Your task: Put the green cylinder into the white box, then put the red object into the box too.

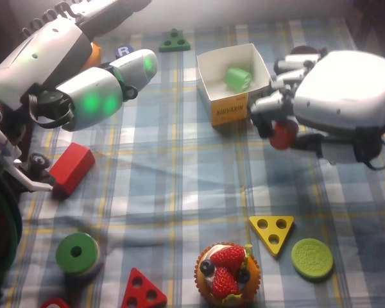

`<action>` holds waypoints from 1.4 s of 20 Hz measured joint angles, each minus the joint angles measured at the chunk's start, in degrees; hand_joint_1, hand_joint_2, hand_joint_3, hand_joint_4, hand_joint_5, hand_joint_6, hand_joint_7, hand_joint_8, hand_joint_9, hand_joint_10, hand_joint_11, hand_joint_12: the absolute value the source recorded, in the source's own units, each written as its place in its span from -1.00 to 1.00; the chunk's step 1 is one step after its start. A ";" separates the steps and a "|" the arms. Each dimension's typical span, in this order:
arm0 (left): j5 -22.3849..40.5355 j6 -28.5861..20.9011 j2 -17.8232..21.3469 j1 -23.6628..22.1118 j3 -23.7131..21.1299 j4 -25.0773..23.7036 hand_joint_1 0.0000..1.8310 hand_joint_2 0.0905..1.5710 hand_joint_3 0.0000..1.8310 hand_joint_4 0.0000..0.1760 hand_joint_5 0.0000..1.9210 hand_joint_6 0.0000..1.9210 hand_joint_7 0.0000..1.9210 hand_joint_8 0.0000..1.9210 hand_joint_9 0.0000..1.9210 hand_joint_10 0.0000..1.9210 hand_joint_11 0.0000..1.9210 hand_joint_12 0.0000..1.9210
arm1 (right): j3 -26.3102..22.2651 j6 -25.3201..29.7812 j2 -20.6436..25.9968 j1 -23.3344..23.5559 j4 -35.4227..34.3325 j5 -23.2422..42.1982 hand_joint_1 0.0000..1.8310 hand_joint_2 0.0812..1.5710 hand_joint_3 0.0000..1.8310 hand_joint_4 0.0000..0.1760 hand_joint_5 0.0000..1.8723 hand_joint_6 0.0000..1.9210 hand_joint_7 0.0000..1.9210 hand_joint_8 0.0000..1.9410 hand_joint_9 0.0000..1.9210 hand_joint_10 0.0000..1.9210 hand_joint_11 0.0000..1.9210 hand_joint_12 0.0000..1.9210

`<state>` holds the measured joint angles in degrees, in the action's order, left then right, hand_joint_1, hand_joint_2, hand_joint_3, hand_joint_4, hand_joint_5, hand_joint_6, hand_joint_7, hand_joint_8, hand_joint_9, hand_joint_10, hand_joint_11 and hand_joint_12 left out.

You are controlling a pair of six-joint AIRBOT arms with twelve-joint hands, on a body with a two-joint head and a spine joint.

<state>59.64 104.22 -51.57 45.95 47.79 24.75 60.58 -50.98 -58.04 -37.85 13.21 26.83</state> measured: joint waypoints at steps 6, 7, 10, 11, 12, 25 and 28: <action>0.02 0.00 0.00 0.07 0.00 0.15 -0.70 0.79 -1.00 -0.48 -0.75 -1.00 -0.80 -1.00 -1.00 -0.67 -1.00 -0.42 | 3.69 0.00 -2.29 4.61 -1.57 1.77 0.25 0.59 -1.00 -1.00 -0.32 0.51 -0.19 0.46 -0.49 0.57 -0.90 1.00; 0.00 0.00 0.00 0.07 0.00 0.26 -0.73 0.79 -1.00 -0.26 -0.77 -1.00 -0.81 -1.00 -1.00 -0.71 -1.00 -0.47 | 4.31 0.00 -2.80 5.33 -1.64 1.62 0.24 0.60 -1.00 -1.00 -0.32 0.55 -0.21 0.46 -0.51 0.56 -0.95 1.00; 0.00 0.02 0.00 0.28 0.00 0.50 -0.69 0.78 -1.00 -0.27 -0.76 -1.00 -0.81 -1.00 -1.00 -0.72 -1.00 -0.50 | 8.33 0.00 -6.05 7.76 -2.67 -0.04 0.20 0.65 -1.00 -0.79 -0.35 0.61 -0.29 0.56 -0.57 0.60 -0.87 1.00; 0.09 0.02 0.00 0.28 0.00 0.42 -0.68 0.78 -1.00 -0.30 -0.76 -1.00 -0.80 -1.00 -1.00 -0.72 -1.00 -0.51 | 9.49 0.00 -6.99 8.41 -2.91 -0.96 0.20 0.65 -1.00 -0.77 -0.34 0.64 -0.29 0.51 -0.58 0.51 -0.96 1.00; 0.02 0.00 0.00 0.28 0.00 0.50 -0.67 0.77 -1.00 -0.22 -0.76 -1.00 -0.80 -1.00 -1.00 -0.73 -1.00 -0.52 | 10.80 0.00 -8.04 8.96 -2.82 -2.29 0.20 0.65 -1.00 -0.77 -0.35 0.65 -0.29 0.50 -0.61 0.48 -0.99 0.97; 0.35 0.00 0.00 0.42 -0.02 0.37 -0.66 0.79 -1.00 -0.54 -0.74 -1.00 -0.79 -1.00 -0.99 -0.75 -1.00 -0.61 | 2.25 -0.04 1.77 8.61 -6.54 5.99 -0.36 0.51 -1.00 -0.08 -1.00 -1.00 -1.00 -1.00 -1.00 -1.00 -1.00 -0.62; 1.27 -0.13 0.07 0.85 -0.70 0.74 -0.60 0.77 -1.00 -0.69 -0.74 -1.00 -0.79 -1.00 -0.97 -0.76 -1.00 -0.44 | -1.86 -0.04 6.27 3.98 -8.02 14.23 -0.41 0.55 -1.00 -0.04 -1.00 -1.00 -1.00 -1.00 -1.00 -1.00 -1.00 -0.33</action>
<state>60.90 104.09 -51.51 46.81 47.09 25.50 58.72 -51.03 -51.77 -33.87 5.19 41.06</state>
